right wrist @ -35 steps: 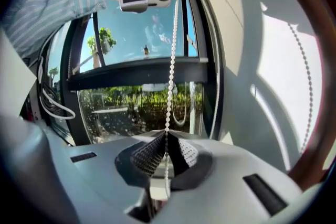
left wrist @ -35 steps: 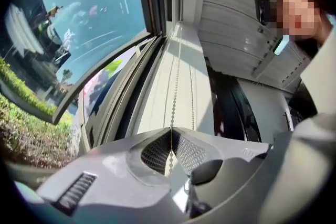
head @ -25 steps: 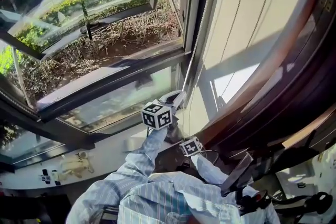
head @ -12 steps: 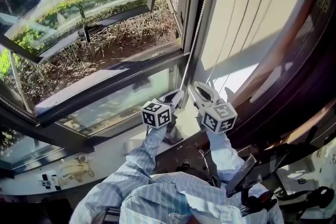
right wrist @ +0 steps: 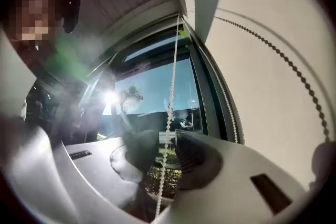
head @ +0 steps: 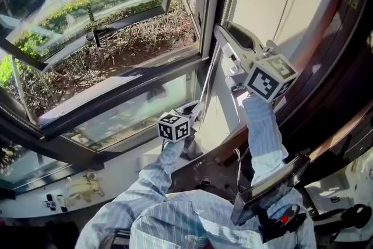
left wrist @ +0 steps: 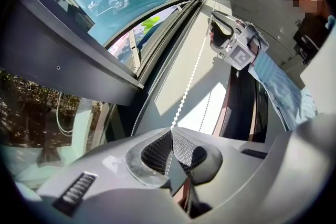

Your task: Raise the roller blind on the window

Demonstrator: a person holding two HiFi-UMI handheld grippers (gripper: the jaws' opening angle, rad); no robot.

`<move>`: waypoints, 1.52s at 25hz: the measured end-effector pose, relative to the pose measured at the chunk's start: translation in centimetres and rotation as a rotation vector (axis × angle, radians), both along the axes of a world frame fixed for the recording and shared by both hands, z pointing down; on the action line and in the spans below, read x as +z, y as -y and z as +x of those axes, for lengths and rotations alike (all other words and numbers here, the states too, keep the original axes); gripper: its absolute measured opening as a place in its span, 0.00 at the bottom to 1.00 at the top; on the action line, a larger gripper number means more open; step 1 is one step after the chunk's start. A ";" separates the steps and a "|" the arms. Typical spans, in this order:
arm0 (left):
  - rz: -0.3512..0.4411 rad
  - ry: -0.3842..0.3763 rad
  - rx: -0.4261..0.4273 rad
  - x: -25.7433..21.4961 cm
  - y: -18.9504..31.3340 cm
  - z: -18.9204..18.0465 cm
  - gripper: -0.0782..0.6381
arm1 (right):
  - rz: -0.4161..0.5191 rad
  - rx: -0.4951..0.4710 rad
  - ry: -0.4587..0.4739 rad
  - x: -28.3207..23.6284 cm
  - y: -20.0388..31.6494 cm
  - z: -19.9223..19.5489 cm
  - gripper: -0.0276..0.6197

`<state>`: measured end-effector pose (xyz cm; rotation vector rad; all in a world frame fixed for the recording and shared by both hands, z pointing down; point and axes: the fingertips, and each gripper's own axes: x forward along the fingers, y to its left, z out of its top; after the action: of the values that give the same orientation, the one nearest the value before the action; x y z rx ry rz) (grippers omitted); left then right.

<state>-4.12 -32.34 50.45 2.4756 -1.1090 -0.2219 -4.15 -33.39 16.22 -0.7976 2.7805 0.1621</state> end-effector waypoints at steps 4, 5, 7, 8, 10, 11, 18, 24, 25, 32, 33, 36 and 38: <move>-0.026 -0.023 0.002 0.8 -0.5 -0.2 0.12 | -0.023 0.044 0.022 -0.2 1.1 -0.2 0.08; -0.030 -0.026 0.004 0.9 -0.7 -0.1 0.12 | -0.030 0.048 0.046 -0.1 1.1 -0.1 0.06; -0.028 -0.027 0.005 1.1 -0.9 0.1 0.12 | -0.038 0.050 0.109 0.1 1.0 0.6 0.06; -0.028 -0.030 0.003 1.2 -0.9 0.1 0.12 | -0.034 0.062 0.135 0.2 1.0 1.0 0.06; -0.041 -0.025 0.004 1.6 -0.7 0.3 0.12 | -0.012 0.106 0.150 0.8 1.2 1.6 0.05; -0.055 -0.008 0.008 2.1 -0.6 0.4 0.12 | -0.001 0.130 0.136 1.4 1.3 1.6 0.05; -0.338 0.130 0.066 13.6 -3.6 0.6 0.12 | -0.109 0.236 -0.003 13.6 1.9 1.0 0.05; -0.483 0.210 0.065 21.2 -8.5 -1.3 0.12 | -0.288 0.227 -0.058 24.9 -0.8 0.2 0.05; -0.486 0.217 0.062 21.6 -8.8 -1.5 0.12 | -0.317 0.228 -0.078 26.6 -1.1 -0.1 0.05; -0.427 0.226 0.038 20.9 -8.7 -2.7 0.12 | -0.486 0.293 -0.273 37.9 -1.2 -1.0 0.05; -0.414 0.219 0.039 20.5 -8.8 -2.7 0.12 | -0.485 0.308 -0.292 38.5 -1.1 -0.9 0.05; -0.357 0.200 0.023 19.0 -8.8 -3.0 0.12 | -0.455 0.321 -0.327 38.5 -1.0 -1.0 0.05; -0.297 0.204 -0.006 17.7 -8.9 -3.4 0.12 | -0.460 0.313 -0.327 38.2 -1.2 -1.1 0.05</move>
<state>-7.49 -23.44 68.18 2.2648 -1.1373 0.1866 -5.23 -32.21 54.39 -1.4331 3.0173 -0.3376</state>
